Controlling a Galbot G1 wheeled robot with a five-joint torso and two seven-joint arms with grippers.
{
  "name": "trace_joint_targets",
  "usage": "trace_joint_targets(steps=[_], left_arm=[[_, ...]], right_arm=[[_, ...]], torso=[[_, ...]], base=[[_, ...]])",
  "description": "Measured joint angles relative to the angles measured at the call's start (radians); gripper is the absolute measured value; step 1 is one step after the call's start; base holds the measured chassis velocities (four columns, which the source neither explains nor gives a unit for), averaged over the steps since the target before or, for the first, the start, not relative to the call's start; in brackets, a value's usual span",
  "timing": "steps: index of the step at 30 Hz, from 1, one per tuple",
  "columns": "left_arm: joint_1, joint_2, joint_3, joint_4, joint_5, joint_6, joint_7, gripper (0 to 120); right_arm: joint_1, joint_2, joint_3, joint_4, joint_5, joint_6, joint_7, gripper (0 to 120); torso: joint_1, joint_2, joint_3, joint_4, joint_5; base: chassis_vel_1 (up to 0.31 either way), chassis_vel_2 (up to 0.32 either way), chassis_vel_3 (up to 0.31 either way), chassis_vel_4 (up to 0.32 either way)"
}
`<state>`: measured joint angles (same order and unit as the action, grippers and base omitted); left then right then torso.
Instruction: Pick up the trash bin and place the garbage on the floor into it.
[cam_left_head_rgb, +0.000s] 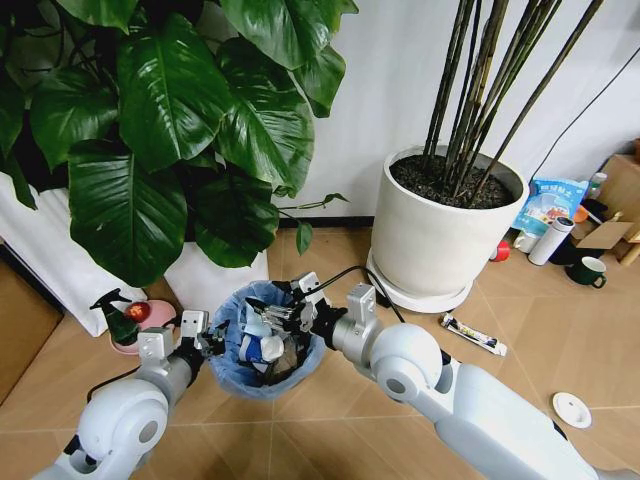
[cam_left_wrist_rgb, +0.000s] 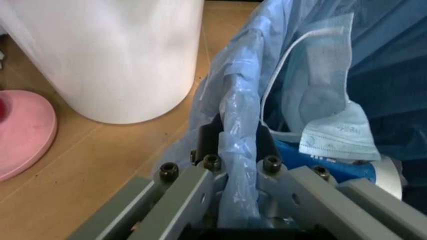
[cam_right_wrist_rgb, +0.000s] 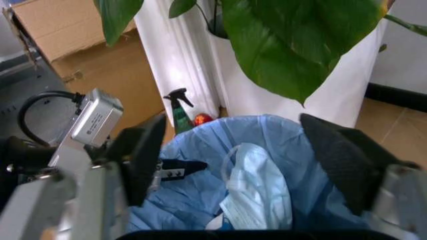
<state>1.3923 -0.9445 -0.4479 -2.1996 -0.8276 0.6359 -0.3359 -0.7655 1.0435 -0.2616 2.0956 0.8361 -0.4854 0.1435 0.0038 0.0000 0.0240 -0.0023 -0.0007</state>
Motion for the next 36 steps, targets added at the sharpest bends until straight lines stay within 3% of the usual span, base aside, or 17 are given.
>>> trace_joint_targets(steps=[7, 14, 18, 22, 23, 25, 26, 29, 31, 36], left_arm=[[0.000, -0.004, -0.003, 0.005, 0.004, -0.001, 0.000, 0], [0.006, -0.018, -0.020, 0.013, 0.023, -0.007, 0.000, 0], [0.022, -0.028, -0.038, 0.008, 0.035, -0.012, 0.000, 0], [0.040, -0.043, -0.048, -0.009, 0.046, -0.015, 0.002, 0], [0.040, -0.043, -0.048, -0.009, 0.046, -0.015, 0.002, 0], [0.056, -0.052, -0.054, -0.020, 0.057, -0.018, 0.005, 0], [0.056, -0.052, -0.054, -0.020, 0.057, -0.018, 0.005, 0], [0.074, -0.060, -0.062, -0.034, 0.075, -0.023, 0.010, 0], [0.082, -0.063, -0.064, -0.041, 0.083, -0.026, 0.011, 0], [0.086, -0.064, -0.066, -0.043, 0.087, -0.027, 0.012, 0]], right_arm=[[0.002, -0.001, 0.010, 0.007, 0.004, 0.006, -0.001, 99], [-0.028, -0.012, 0.101, 0.033, 0.014, 0.028, 0.038, 100], [-0.094, -0.044, 0.223, 0.049, 0.013, 0.026, 0.063, 100], [-0.219, -0.070, 0.387, 0.043, -0.059, 0.023, 0.064, 100], [-0.219, -0.070, 0.387, 0.043, -0.059, 0.023, 0.064, 100], [-0.334, -0.069, 0.502, 0.034, -0.147, 0.032, 0.036, 100], [-0.334, -0.069, 0.502, 0.034, -0.147, 0.032, 0.036, 100], [-0.508, -0.047, 0.617, 0.032, -0.269, 0.065, 0.002, 100], [-0.595, -0.022, 0.658, 0.031, -0.330, 0.087, -0.008, 100], [-0.639, -0.004, 0.674, 0.025, -0.357, 0.098, -0.016, 100]], torso=[[0.000, 0.000, 0.000, 0.0000, 0.0000], [0.000, 0.000, 0.000, 0.0001, 0.0001], [0.000, 0.000, 0.000, 0.0000, 0.0002], [0.000, 0.000, 0.000, -0.0002, 0.0003], [0.000, 0.000, 0.000, -0.0002, 0.0003], [0.000, 0.000, 0.000, 0.0000, 0.0003], [0.000, 0.000, 0.000, 0.0000, 0.0003], [0.000, 0.000, 0.000, -0.0004, 0.0003], [0.000, 0.000, 0.000, -0.0004, 0.0002], [0.000, 0.000, 0.000, -0.0004, 0.0000]], base=[[0.000, 0.000, 0.000, 0.000], [0.000, 0.000, 0.000, 0.000], [0.000, 0.000, 0.000, 0.000], [0.000, 0.000, 0.000, 0.000], [0.000, 0.000, 0.000, 0.000], [0.000, 0.000, 0.000, 0.000], [0.000, 0.000, 0.000, 0.000], [0.000, 0.000, 0.000, 0.000], [0.000, 0.000, 0.000, 0.000], [0.000, 0.000, 0.000, 0.000]])
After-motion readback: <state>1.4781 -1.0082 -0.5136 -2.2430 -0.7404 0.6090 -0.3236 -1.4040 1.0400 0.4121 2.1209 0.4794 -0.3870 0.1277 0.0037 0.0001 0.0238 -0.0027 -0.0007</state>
